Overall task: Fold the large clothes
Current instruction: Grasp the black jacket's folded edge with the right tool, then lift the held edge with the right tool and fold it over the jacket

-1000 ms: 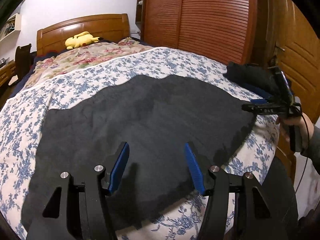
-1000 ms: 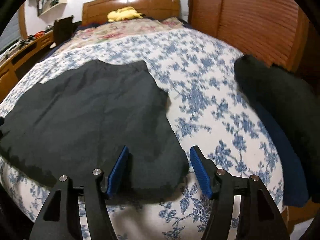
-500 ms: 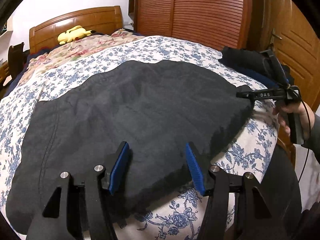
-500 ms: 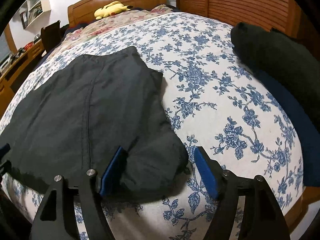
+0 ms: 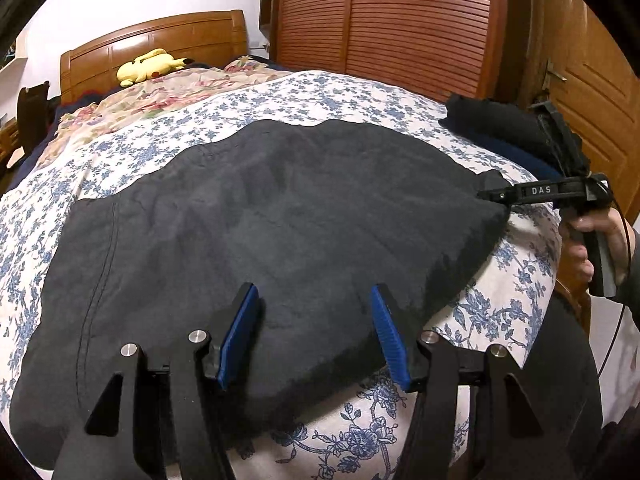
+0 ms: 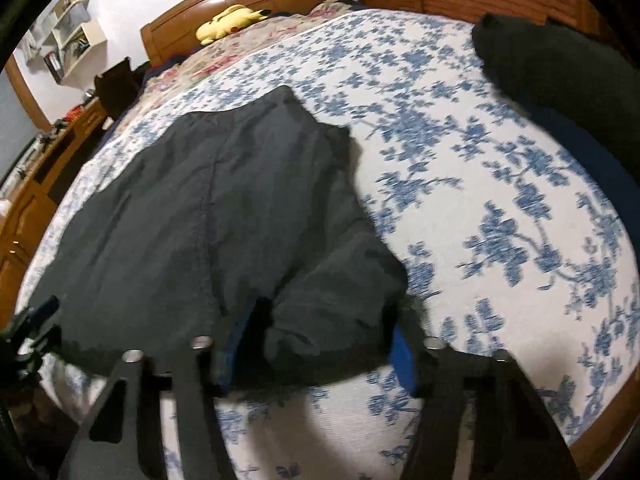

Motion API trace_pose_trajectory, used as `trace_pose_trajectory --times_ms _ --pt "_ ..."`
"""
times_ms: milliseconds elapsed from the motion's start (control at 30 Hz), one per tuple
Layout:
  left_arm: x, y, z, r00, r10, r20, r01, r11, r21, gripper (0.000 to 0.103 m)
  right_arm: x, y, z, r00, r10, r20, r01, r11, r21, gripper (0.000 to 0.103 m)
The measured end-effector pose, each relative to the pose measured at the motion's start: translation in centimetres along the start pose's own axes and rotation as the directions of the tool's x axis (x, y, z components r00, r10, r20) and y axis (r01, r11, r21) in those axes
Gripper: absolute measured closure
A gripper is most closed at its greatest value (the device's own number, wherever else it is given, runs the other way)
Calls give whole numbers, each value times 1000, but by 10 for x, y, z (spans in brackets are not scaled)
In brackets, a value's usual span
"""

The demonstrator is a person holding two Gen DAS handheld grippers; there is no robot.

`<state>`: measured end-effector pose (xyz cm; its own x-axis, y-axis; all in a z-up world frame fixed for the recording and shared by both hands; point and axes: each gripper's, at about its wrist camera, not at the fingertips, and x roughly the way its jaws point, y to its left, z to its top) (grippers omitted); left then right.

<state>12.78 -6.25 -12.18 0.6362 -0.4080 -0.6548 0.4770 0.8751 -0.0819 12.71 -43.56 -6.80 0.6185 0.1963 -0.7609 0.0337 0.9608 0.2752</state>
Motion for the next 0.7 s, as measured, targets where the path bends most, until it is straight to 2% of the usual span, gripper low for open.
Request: trace_pose_trajectory --times_ms 33,200,367,467,700 --pt "0 0 0 1000 2 -1 -2 1000 0 44 -1 1 0 1000 -1 0 1 1000 -8 59" --pt "-5 3 2 1000 -1 11 1 1000 -7 44 -6 2 4 1000 19 6 -19 1000 -23 82" --pt "-23 10 3 999 -2 44 3 1000 -14 44 -24 8 14 998 46 47 -46 999 -15 88" --pt "-34 19 0 999 26 47 -25 999 -27 44 -43 30 24 993 61 106 -53 996 -73 89" --pt "-77 56 -14 992 78 101 -69 993 -97 44 -67 99 44 974 138 178 -99 973 -209 91"
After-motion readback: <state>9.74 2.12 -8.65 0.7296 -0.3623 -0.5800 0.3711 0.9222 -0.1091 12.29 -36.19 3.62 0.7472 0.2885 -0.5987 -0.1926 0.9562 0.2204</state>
